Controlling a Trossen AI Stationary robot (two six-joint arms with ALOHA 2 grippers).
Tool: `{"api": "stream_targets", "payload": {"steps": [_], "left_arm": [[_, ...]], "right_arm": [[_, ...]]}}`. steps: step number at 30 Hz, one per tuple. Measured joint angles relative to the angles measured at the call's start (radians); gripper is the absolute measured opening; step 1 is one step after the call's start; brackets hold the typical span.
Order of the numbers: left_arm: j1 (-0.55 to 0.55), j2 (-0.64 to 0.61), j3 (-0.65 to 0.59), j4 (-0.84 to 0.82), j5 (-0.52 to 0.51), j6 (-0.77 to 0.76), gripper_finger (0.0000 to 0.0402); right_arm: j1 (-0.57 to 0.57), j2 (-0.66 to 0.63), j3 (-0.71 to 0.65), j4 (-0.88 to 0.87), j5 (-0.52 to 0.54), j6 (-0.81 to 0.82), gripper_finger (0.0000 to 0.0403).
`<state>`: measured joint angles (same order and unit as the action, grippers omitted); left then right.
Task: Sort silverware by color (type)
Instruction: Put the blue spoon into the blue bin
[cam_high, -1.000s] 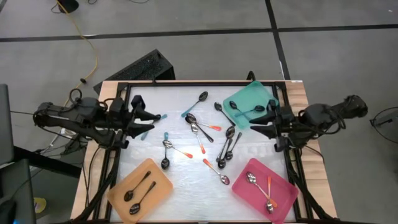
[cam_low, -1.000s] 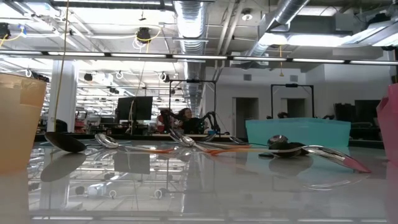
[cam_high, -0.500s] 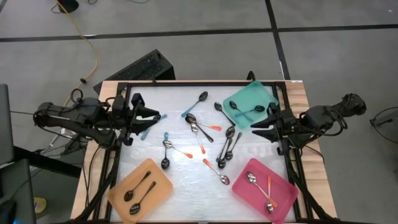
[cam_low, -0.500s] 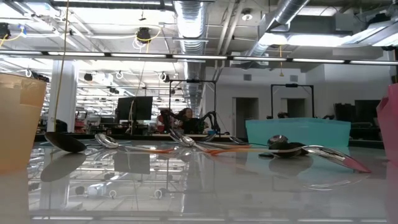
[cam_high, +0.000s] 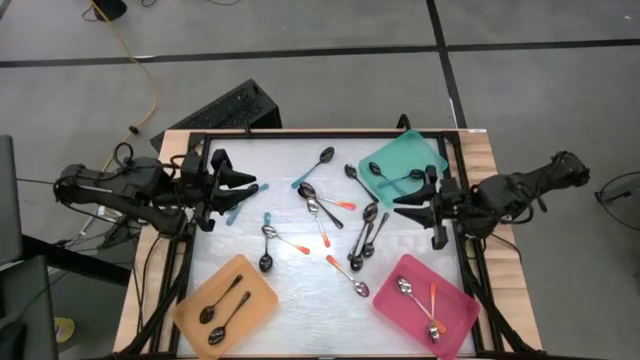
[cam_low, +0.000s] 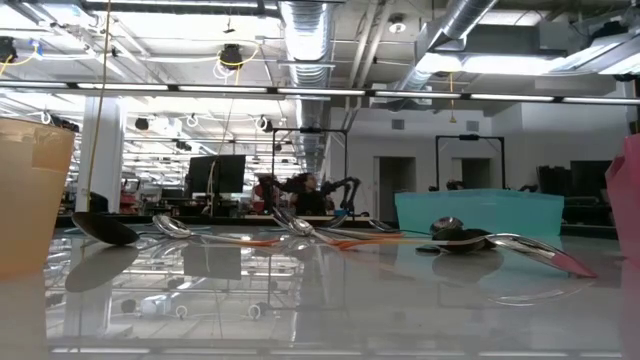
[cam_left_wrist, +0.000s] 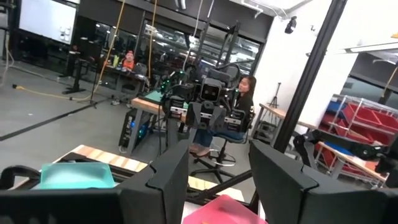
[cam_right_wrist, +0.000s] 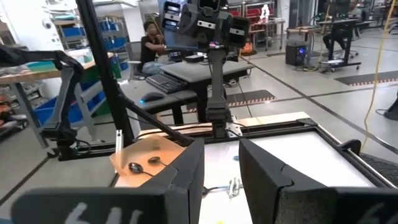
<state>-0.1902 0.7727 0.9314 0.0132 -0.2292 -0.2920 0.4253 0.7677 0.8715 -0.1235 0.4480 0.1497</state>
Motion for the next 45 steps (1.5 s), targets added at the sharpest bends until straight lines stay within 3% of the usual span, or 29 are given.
{"api": "stream_targets", "payload": {"steps": [22,29,45], "left_arm": [[0.000,0.000,0.000,-0.025,0.004,0.007,0.0153],[0.000,0.000,0.000,-0.059,0.000,0.008,0.0153],[0.000,-0.043,0.000,-0.056,0.005,0.164,0.0153]], "right_arm": [[-0.004,0.031,-0.001,-0.003,0.004,0.001,0.0118],[-0.004,0.031,-0.001,-0.005,0.083,0.002,0.0118],[-0.002,0.005,-0.001,-0.022,0.094,-0.046,0.0118]]}}
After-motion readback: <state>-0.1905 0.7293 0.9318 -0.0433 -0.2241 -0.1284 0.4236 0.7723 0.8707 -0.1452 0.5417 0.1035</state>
